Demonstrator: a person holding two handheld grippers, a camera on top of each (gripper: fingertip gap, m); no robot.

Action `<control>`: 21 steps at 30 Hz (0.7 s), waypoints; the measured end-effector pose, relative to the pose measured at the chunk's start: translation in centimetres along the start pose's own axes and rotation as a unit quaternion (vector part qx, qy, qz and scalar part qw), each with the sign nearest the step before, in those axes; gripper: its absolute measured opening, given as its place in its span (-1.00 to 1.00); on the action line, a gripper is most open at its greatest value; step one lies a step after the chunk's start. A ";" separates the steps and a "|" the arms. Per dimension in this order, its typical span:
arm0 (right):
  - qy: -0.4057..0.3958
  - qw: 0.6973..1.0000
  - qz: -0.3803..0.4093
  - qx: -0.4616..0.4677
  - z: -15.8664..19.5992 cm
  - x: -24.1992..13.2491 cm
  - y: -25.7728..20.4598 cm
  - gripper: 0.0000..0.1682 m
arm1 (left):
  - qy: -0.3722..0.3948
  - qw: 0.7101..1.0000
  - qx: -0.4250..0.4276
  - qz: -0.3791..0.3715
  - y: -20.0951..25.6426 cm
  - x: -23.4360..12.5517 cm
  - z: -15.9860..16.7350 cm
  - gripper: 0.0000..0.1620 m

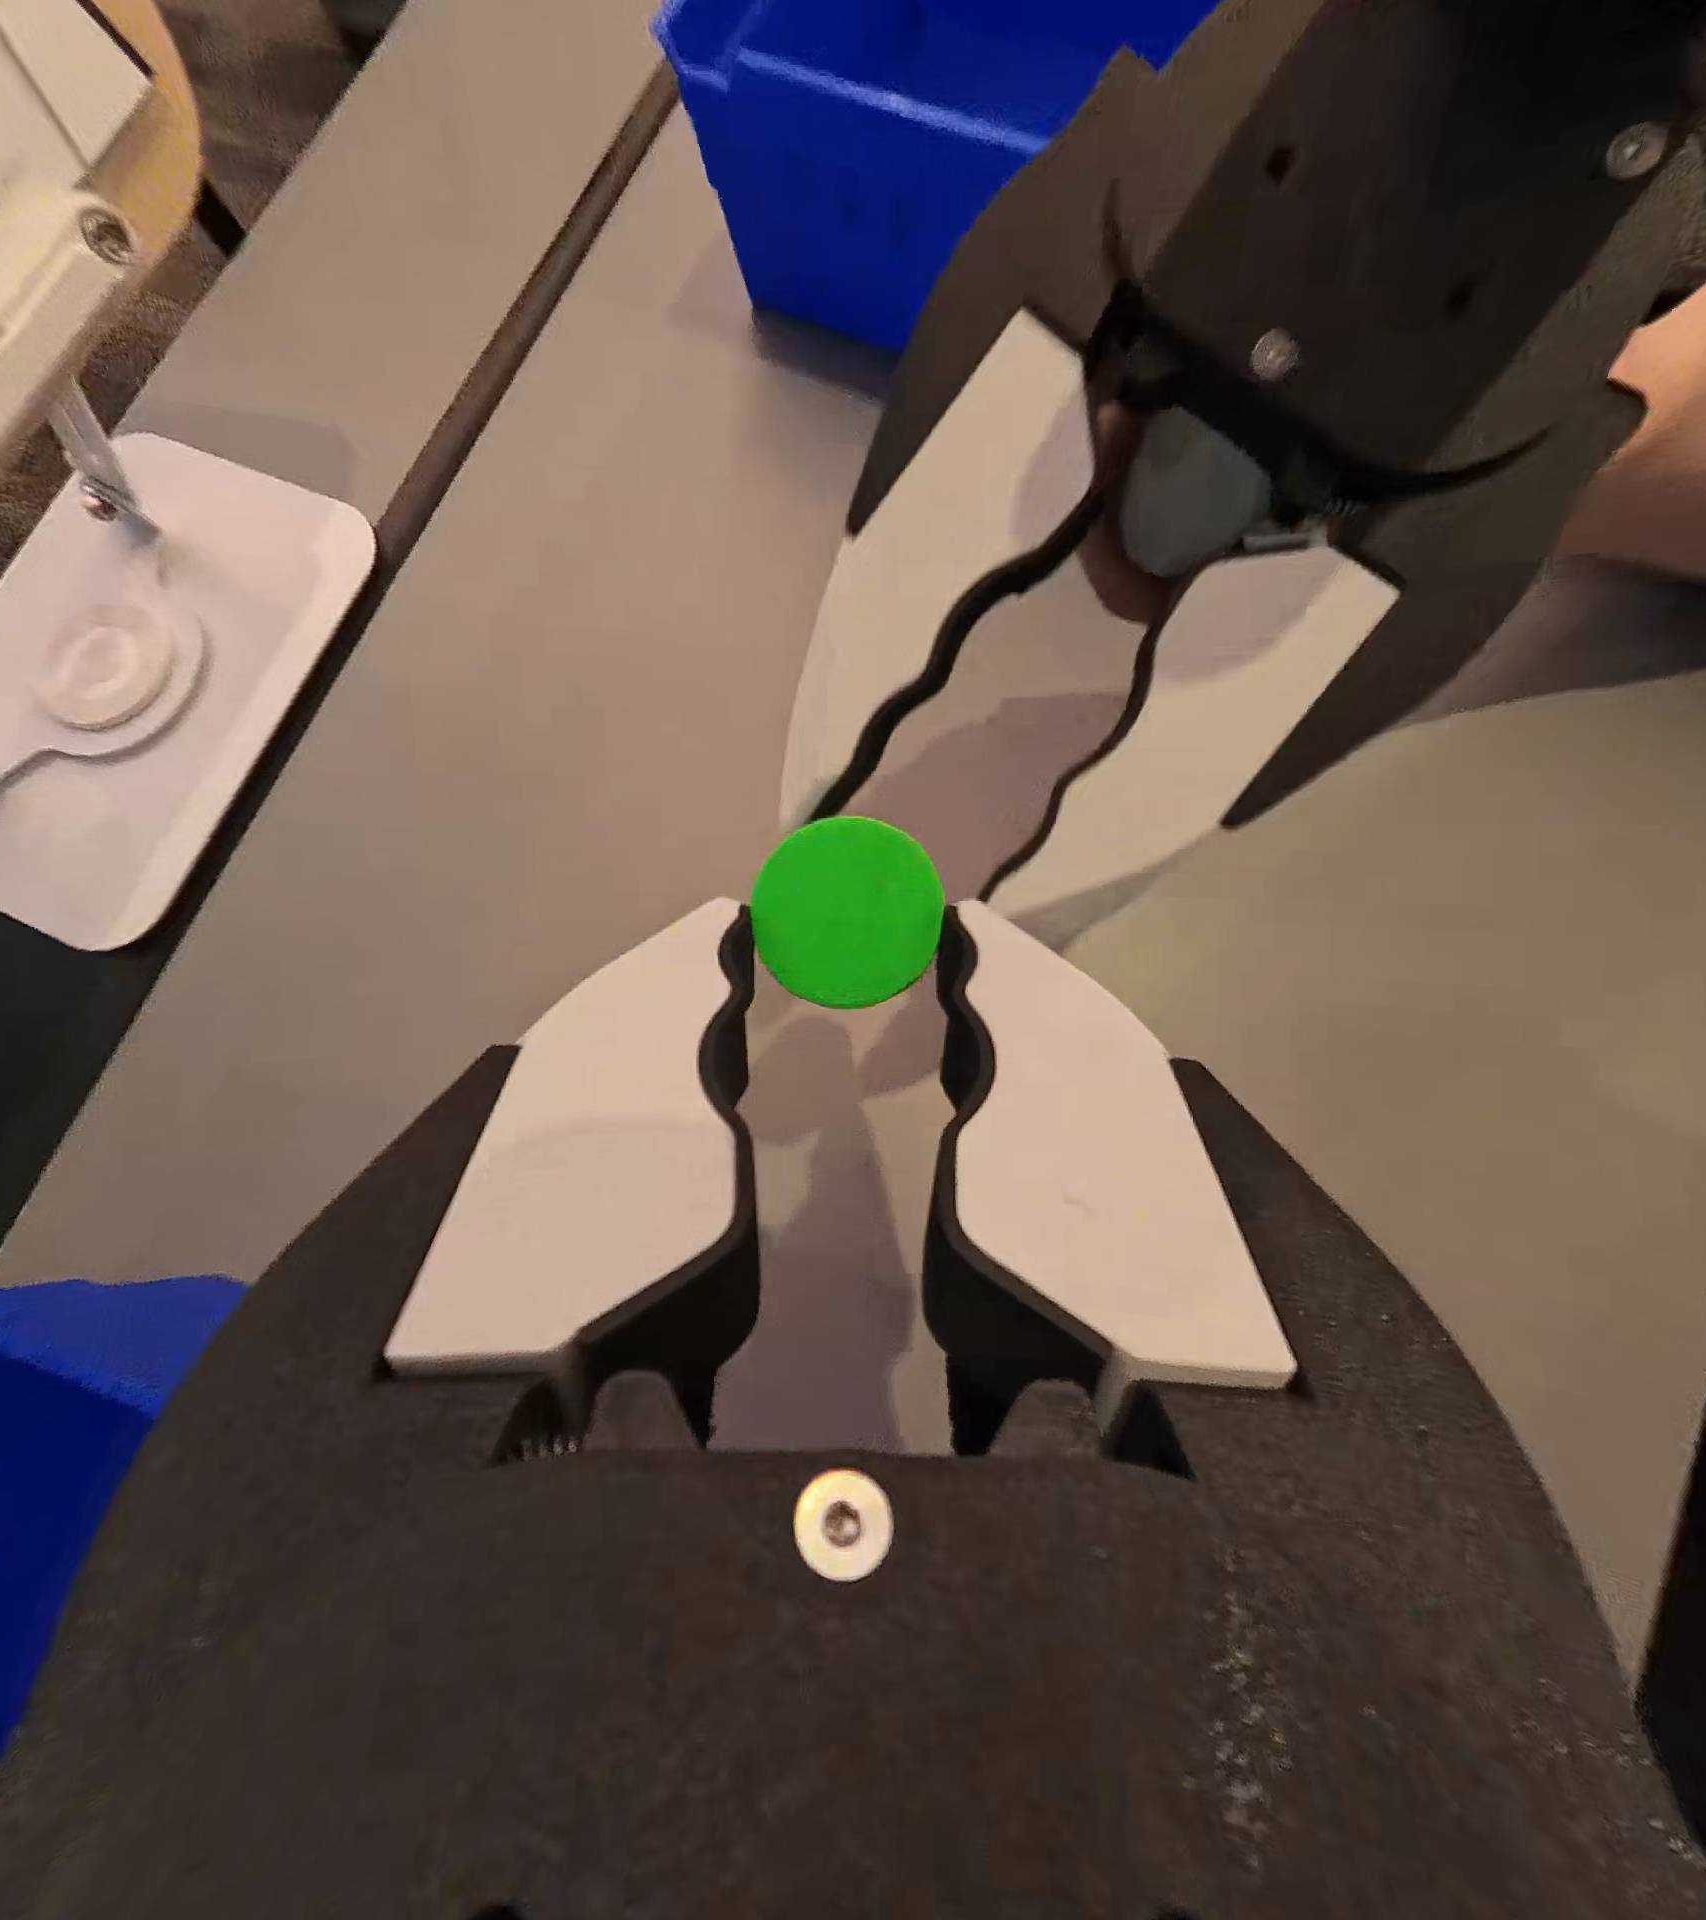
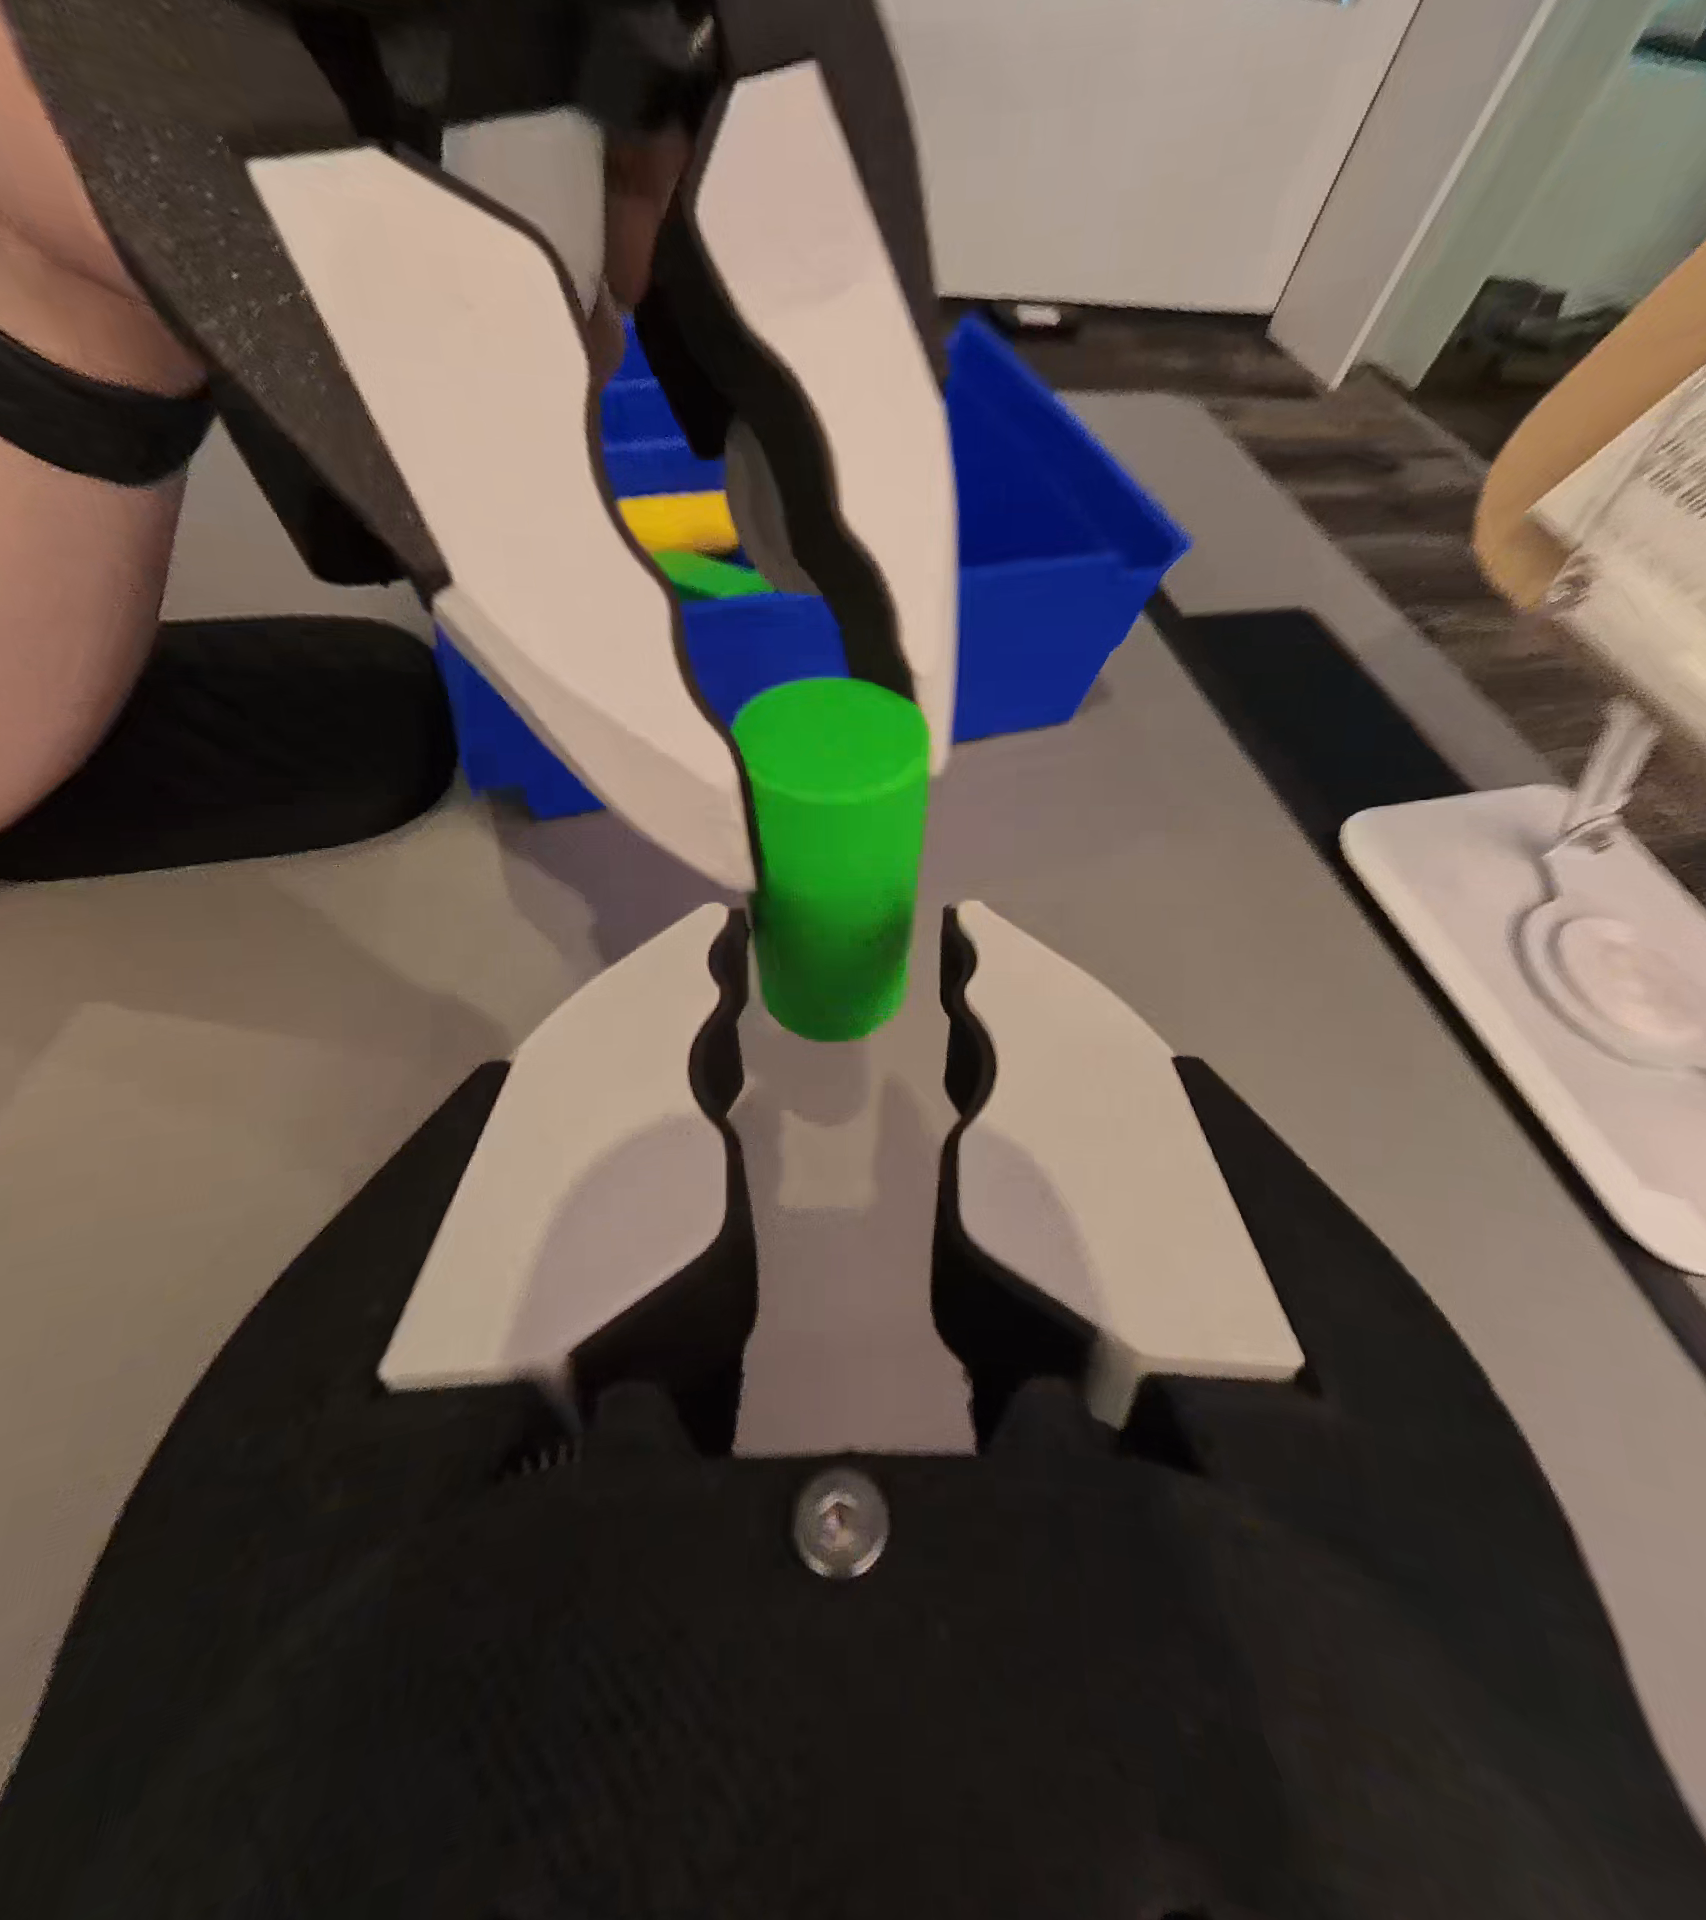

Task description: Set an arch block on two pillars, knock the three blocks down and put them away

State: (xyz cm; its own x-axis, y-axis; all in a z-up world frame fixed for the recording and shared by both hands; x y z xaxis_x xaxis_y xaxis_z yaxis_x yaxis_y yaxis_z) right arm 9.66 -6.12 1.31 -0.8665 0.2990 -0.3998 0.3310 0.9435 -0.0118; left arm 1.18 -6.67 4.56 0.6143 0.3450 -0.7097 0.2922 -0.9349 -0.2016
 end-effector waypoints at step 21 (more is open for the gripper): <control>-0.078 0.981 0.131 0.119 10.4 5.6 8.9 -0.62 | -0.257 0.892 -0.344 -0.141 -7.6 -11.5 22.0 -0.50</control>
Point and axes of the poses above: each gripper's, where its closed fingertips meet, x out along the fingers, z out of its underside, y = z × x across the jaws, the point moved 6 cm from there along -x, back along the fingers, and after that the axes turned 9 degrees about x, right-handed, at the moved point
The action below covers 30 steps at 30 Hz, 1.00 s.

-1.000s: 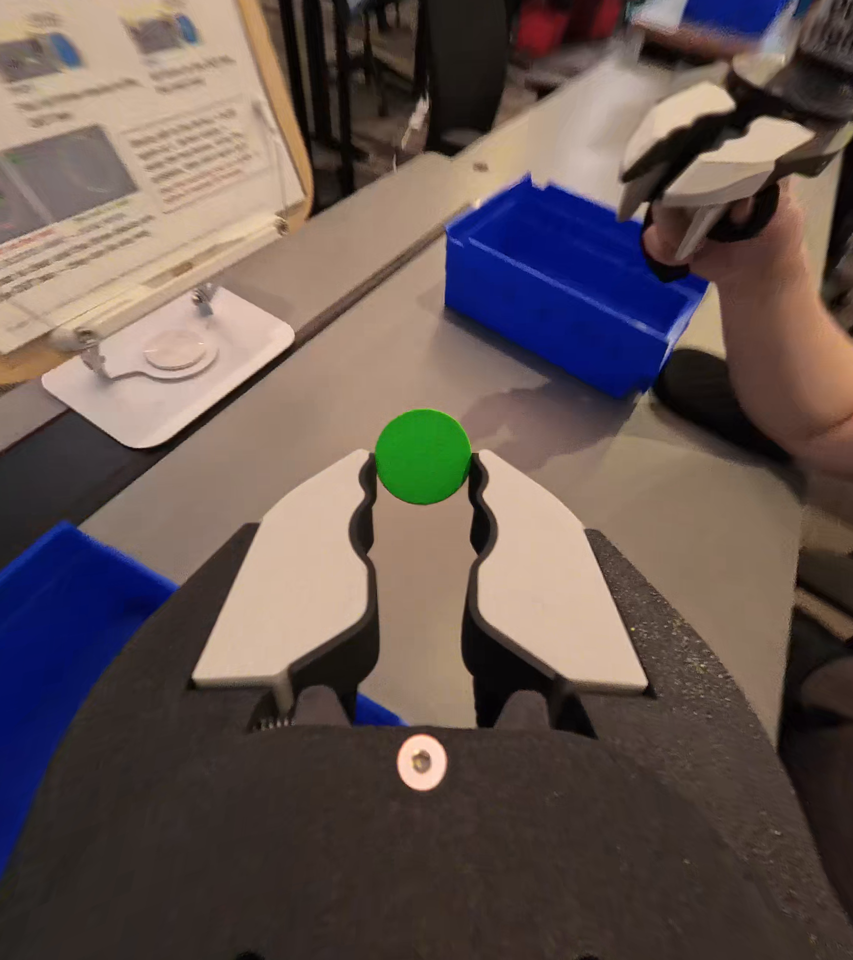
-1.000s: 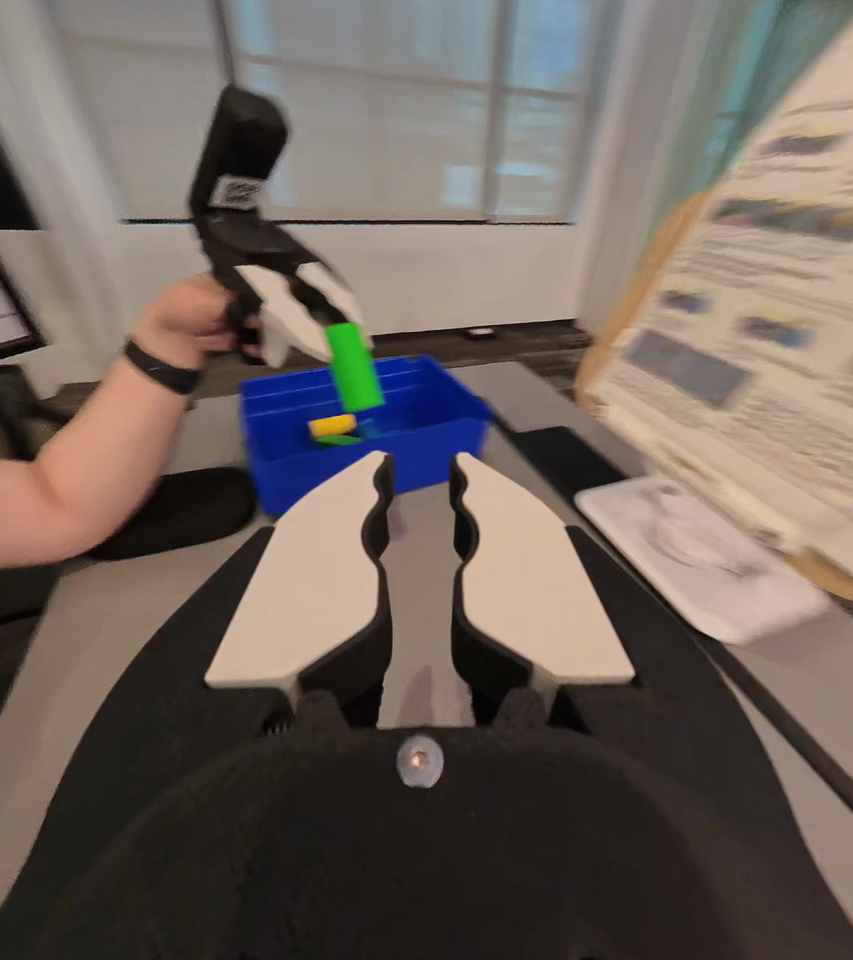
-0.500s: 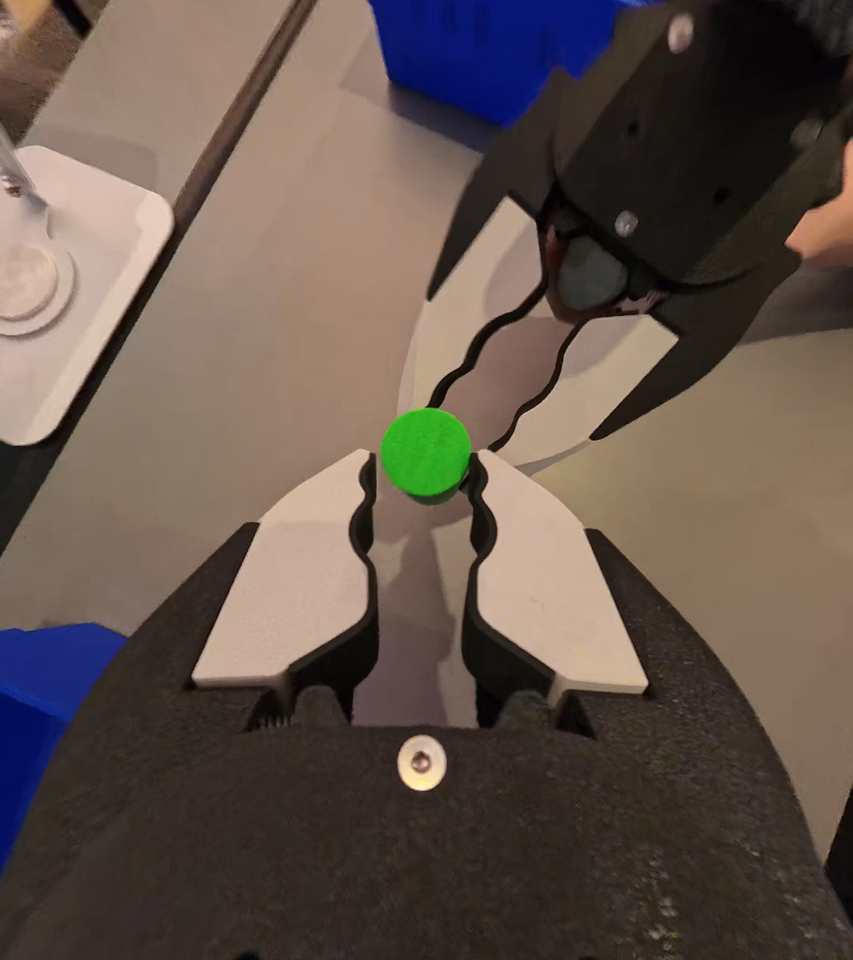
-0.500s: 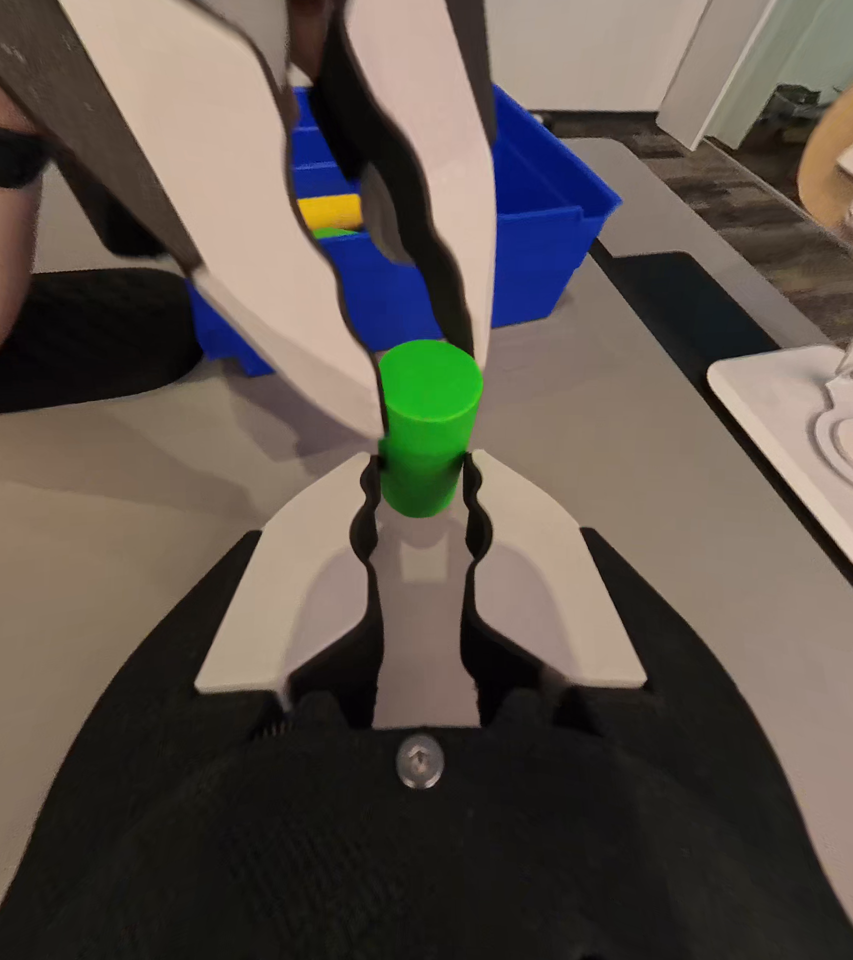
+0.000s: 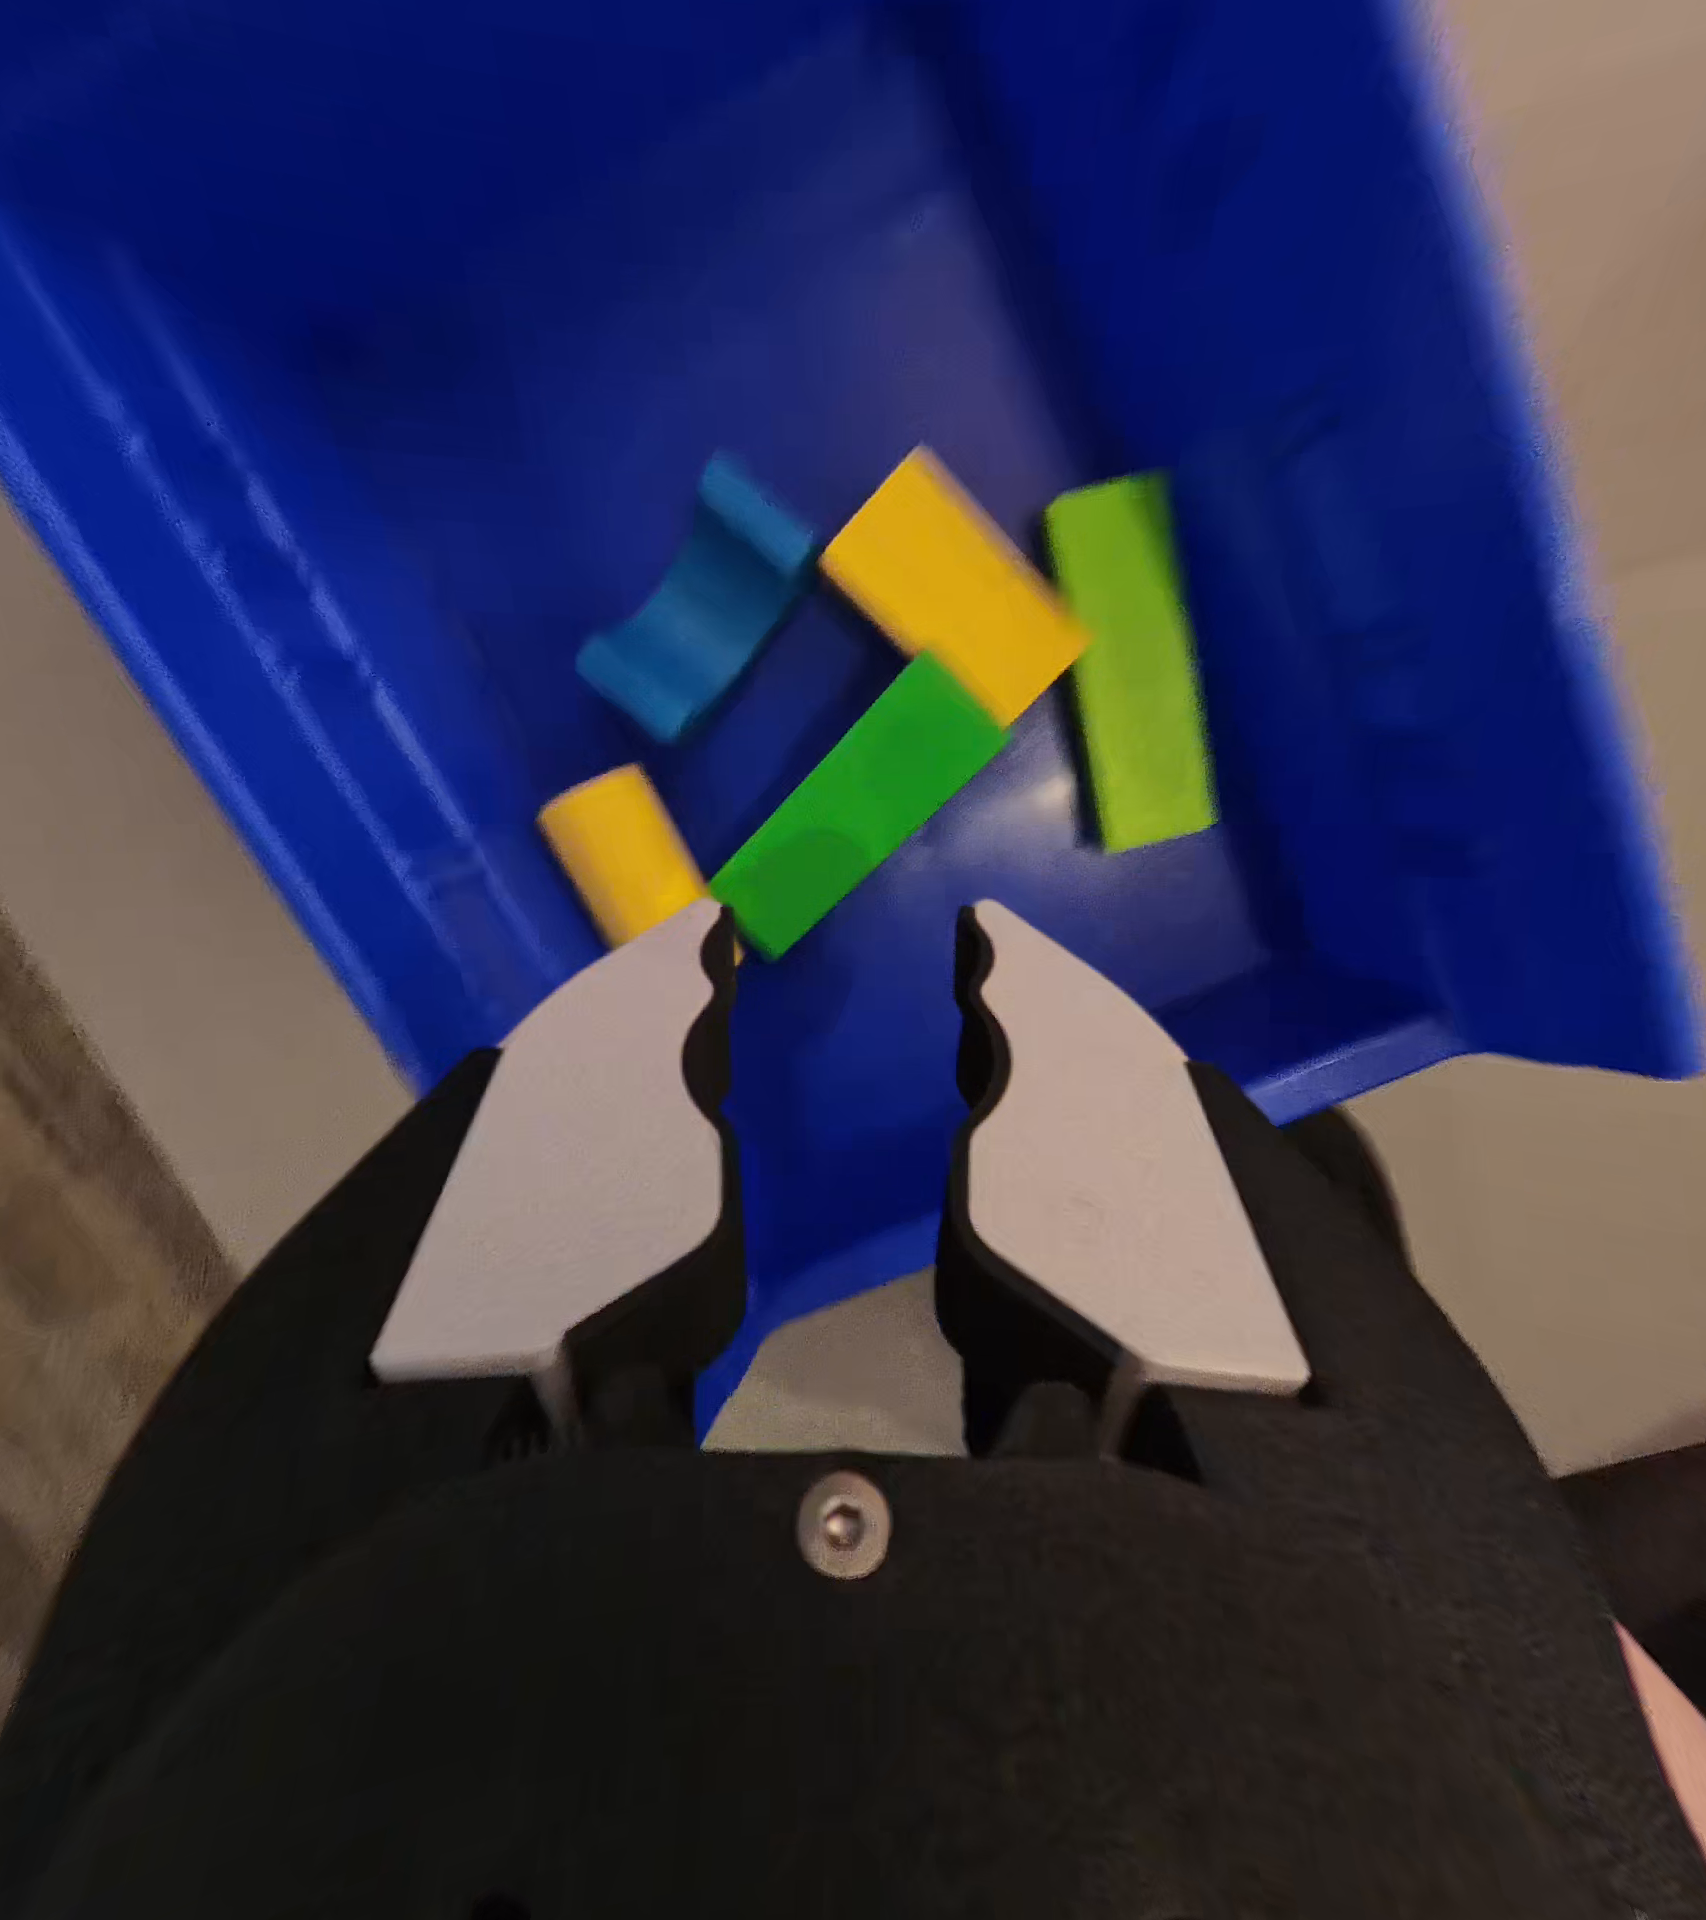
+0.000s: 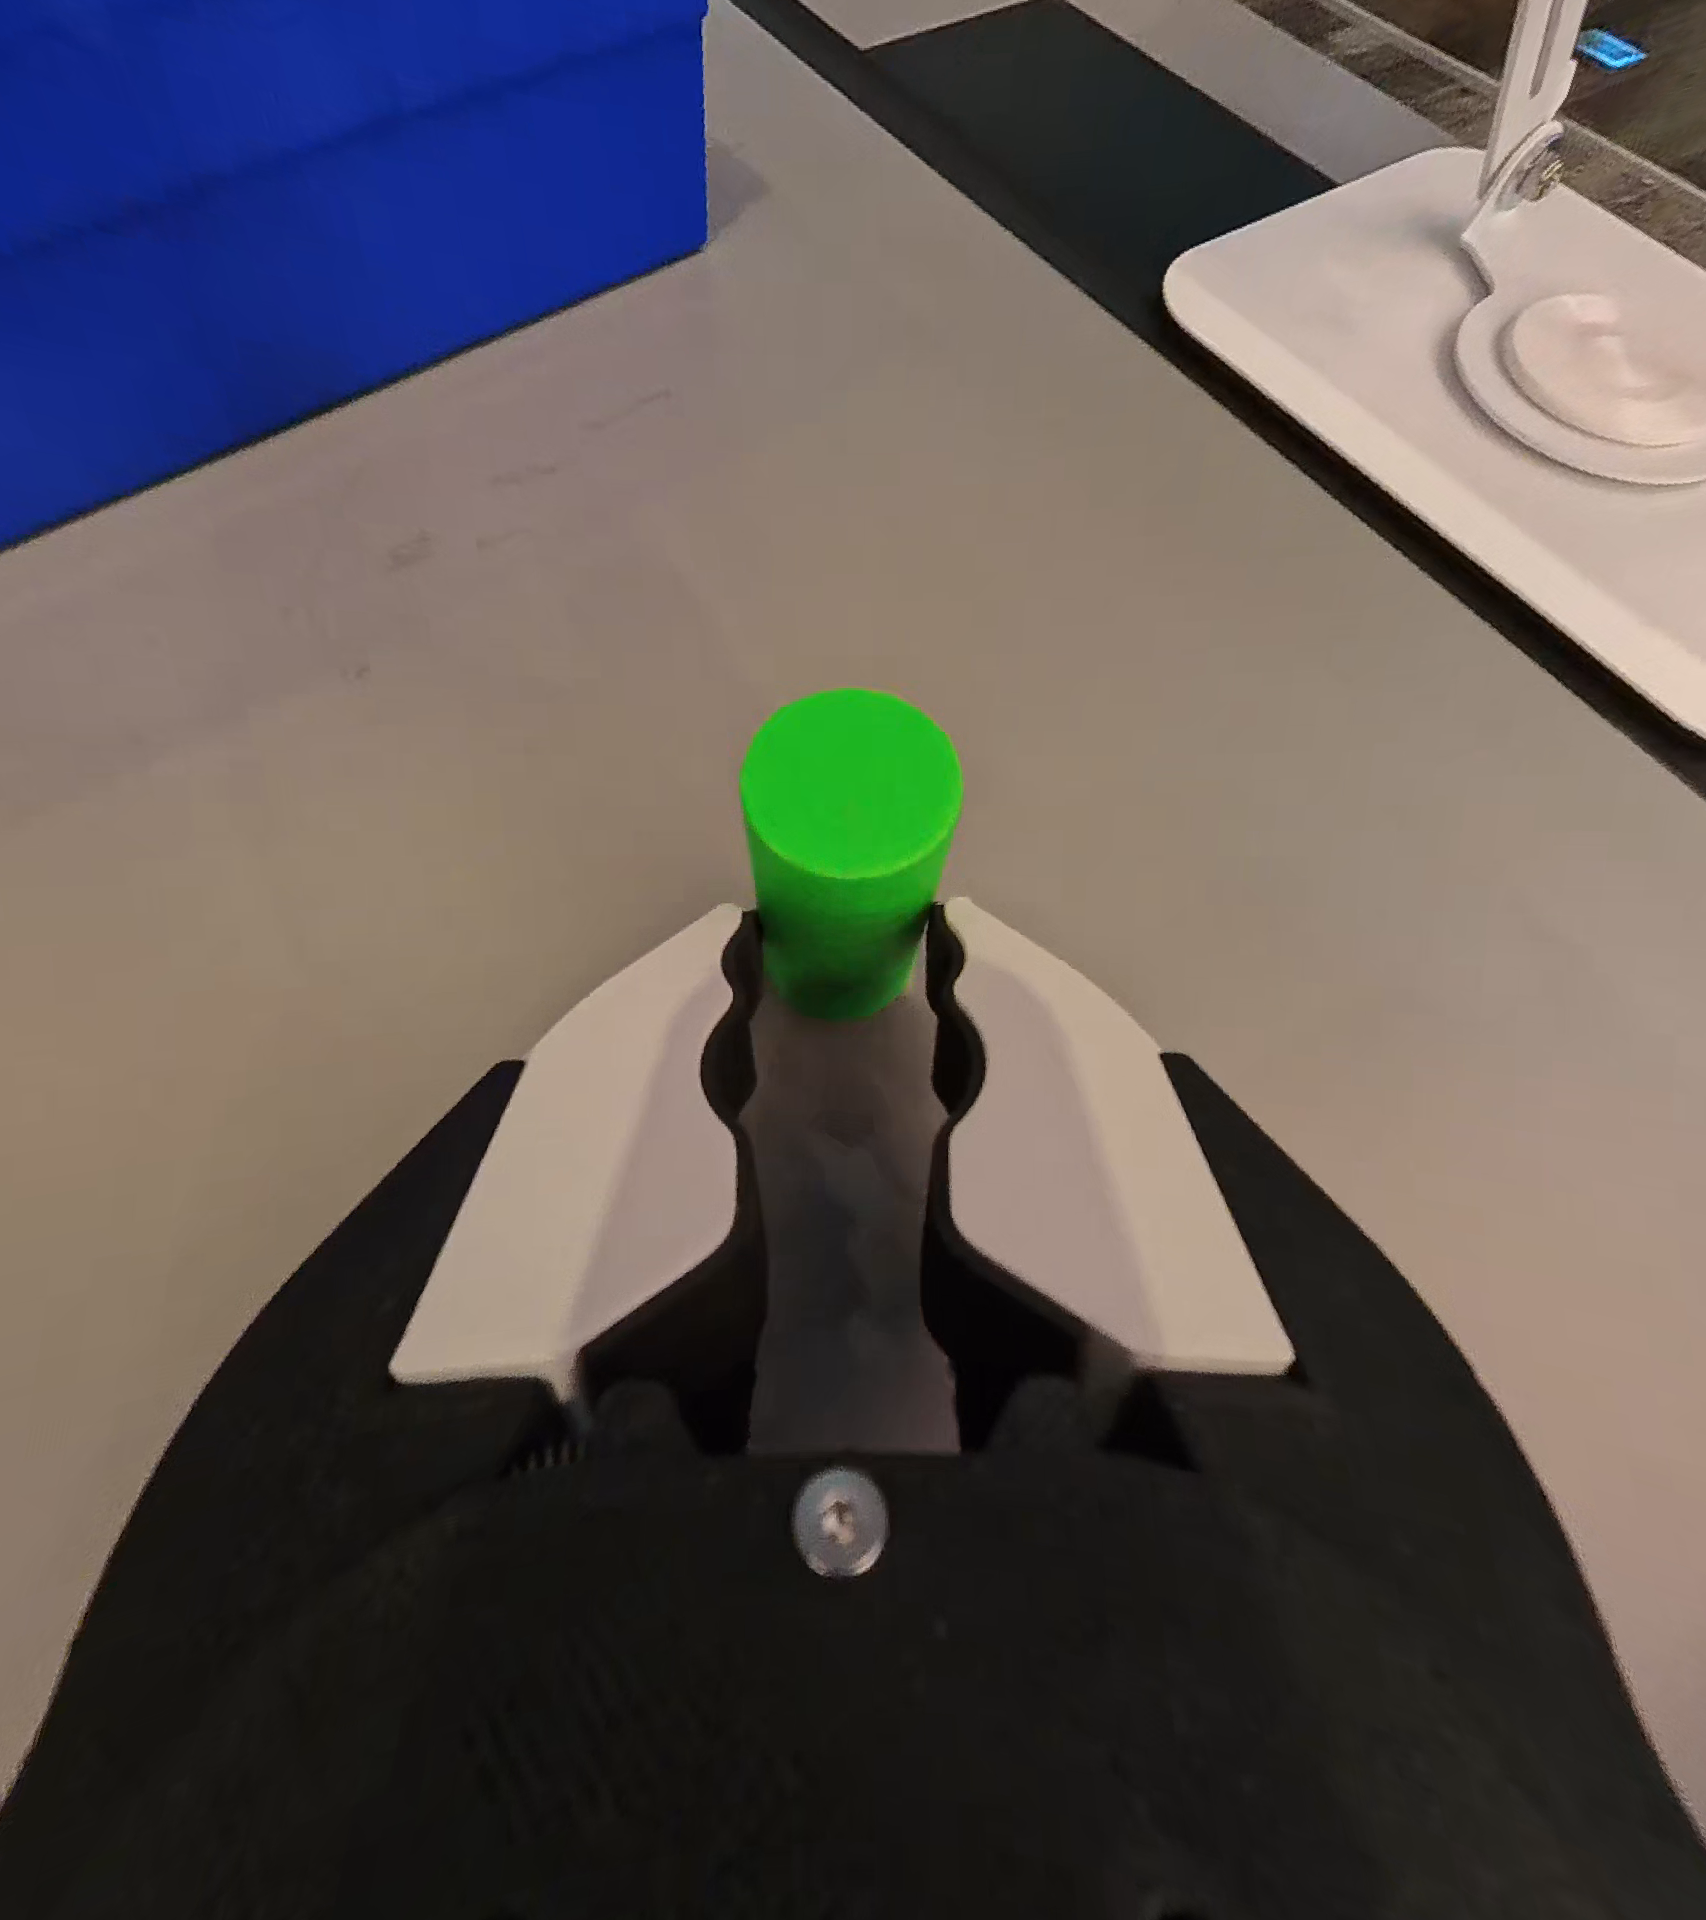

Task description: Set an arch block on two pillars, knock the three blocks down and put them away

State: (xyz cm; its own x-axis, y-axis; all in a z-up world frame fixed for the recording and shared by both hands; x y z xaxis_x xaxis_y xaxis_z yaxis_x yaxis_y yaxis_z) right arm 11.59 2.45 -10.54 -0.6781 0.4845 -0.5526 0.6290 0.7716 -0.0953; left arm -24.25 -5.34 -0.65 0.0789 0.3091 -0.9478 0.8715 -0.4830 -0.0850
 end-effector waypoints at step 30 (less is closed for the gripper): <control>0.031 0.999 -0.034 -0.012 -1.2 -3.7 -0.3 -0.43 | -0.218 0.953 -0.142 -0.153 -3.7 7.6 0.9 -0.61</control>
Point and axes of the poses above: each gripper's, where its closed fingertips meet, x out along the fingers, z out of its underside, y = z × x across the jaws, the point moved 6 cm from there along -x, back along the fingers, and after that the axes turned 9 degrees about x, right-handed, at the moved point
